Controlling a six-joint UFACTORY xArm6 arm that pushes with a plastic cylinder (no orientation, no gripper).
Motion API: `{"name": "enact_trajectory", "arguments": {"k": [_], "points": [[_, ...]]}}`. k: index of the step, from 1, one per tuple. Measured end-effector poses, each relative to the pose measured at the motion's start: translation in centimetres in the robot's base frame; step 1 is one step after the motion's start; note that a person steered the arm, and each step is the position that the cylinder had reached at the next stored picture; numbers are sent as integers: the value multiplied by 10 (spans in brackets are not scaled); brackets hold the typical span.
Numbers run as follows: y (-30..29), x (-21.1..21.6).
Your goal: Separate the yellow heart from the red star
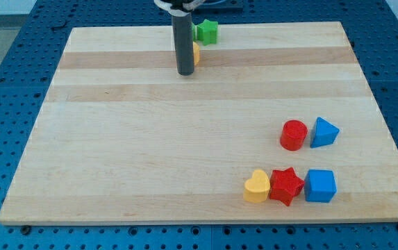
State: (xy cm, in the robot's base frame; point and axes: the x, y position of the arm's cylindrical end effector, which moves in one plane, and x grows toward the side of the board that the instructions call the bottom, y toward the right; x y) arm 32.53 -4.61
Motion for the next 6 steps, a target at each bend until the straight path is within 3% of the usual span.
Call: {"name": "enact_trajectory", "arguments": {"k": [3,4,6], "points": [[1,-49],[1,3],[-33,168]]}}
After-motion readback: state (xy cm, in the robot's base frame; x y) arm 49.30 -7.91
